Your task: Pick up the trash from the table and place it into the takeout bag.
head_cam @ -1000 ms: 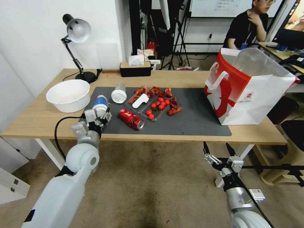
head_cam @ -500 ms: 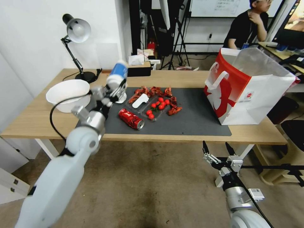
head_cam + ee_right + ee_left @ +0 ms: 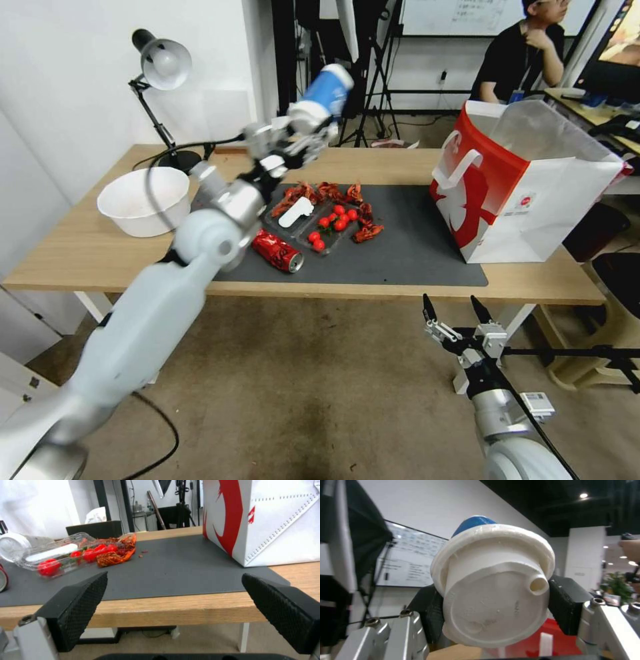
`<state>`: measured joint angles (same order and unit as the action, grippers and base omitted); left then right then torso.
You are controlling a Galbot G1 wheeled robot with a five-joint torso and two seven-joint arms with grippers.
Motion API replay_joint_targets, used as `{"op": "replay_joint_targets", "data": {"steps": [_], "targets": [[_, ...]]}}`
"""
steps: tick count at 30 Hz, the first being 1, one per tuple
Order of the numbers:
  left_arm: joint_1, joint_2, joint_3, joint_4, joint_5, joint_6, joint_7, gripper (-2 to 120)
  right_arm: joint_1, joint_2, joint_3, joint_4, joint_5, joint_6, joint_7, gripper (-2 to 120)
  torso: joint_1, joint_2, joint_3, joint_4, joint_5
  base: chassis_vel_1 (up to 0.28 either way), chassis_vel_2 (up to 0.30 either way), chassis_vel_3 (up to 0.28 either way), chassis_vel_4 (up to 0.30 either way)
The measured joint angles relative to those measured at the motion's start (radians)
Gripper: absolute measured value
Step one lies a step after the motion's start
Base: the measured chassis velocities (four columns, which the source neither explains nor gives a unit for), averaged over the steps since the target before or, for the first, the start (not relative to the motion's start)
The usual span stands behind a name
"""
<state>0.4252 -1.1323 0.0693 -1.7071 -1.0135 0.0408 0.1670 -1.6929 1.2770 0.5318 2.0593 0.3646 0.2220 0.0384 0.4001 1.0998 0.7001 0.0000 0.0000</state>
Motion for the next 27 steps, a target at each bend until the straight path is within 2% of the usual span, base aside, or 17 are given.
{"op": "replay_joint_targets", "data": {"steps": [2,4,5,7,8,10,11,13,14,17,19,22,27], "targets": [[-0.052,-0.046,0.036,0.045,0.001,0.004,0.014,63,-0.006,0.01,0.002,0.007,-0.005,0.001,-0.001,100,0.0,0.0,0.0,0.0,0.0003,0.0,0.0,0.0,0.0],[-0.099,-0.079,0.08,0.095,0.002,-0.002,0.06,63,-0.011,0.016,0.005,0.012,-0.008,0.002,-0.002,100,0.0,0.0,0.0,-0.0001,0.0002,0.0,0.0,0.0,0.0],[-0.099,-0.079,0.08,0.095,0.002,-0.002,0.06,63,-0.011,0.016,0.005,0.012,-0.008,0.002,-0.002,100,0.0,0.0,0.0,-0.0001,0.0002,0.0,0.0,0.0,0.0],[-0.156,-0.097,0.123,0.153,0.003,-0.01,0.155,63,-0.016,0.016,0.007,0.014,-0.01,0.005,-0.003,100,0.0,0.0,0.0,-0.0004,0.0002,0.0,0.0,0.0,0.0],[-0.156,-0.097,0.123,0.153,0.003,-0.01,0.155,63,-0.016,0.016,0.007,0.014,-0.01,0.005,-0.003,100,0.0,0.0,0.0,-0.0004,0.0002,0.0,0.0,0.0,0.0],[-0.203,-0.096,0.148,0.202,0.007,-0.011,0.274,63,-0.006,0.006,-0.003,0.007,-0.01,0.005,-0.003,100,0.0,0.0,0.0,0.0,0.0001,0.0,0.0,0.0,0.0],[-0.203,-0.096,0.148,0.202,0.007,-0.011,0.274,63,-0.006,0.006,-0.003,0.007,-0.01,0.005,-0.003,100,0.0,0.0,0.0,0.0,0.0001,0.0,0.0,0.0,0.0],[-0.247,-0.1,0.171,0.244,0.015,-0.011,0.357,63,0.002,-0.003,-0.011,-0.004,-0.009,0.004,-0.004,100,0.0,0.0,0.0,0.0007,0.0001,0.0,0.0,0.0,0.0],[-0.247,-0.1,0.171,0.244,0.015,-0.011,0.357,63,0.002,-0.003,-0.011,-0.004,-0.009,0.004,-0.004,100,0.0,0.0,0.0,0.0007,0.0001,0.0,0.0,0.0,0.0],[-0.318,-0.137,0.205,0.322,0.047,-0.01,0.447,63,-0.001,-0.005,-0.01,-0.011,-0.007,0.005,-0.005,100,0.0,0.0,0.0,0.0,0.0001,0.0,0.0,0.0,0.0],[-0.338,-0.152,0.217,0.347,0.054,-0.01,0.463,63,-0.002,-0.004,-0.009,-0.011,-0.006,0.006,-0.006,100,0.0,0.0,0.0,-0.0001,0.0001,0.0,0.0,0.0,0.0],[-0.386,-0.204,0.25,0.425,0.077,-0.012,0.496,63,-0.004,-0.001,-0.007,-0.009,-0.006,0.008,-0.006,100,0.0,0.0,0.0,-0.0002,0.0001,0.0,0.0,0.0,0.0],[-0.423,-0.267,0.293,0.503,0.108,-0.015,0.503,63,-0.006,0.003,-0.007,-0.005,-0.006,0.011,-0.007,100,0.0,0.0,0.0,0.0,0.0001,0.0,0.0,0.0,0.0]]}}
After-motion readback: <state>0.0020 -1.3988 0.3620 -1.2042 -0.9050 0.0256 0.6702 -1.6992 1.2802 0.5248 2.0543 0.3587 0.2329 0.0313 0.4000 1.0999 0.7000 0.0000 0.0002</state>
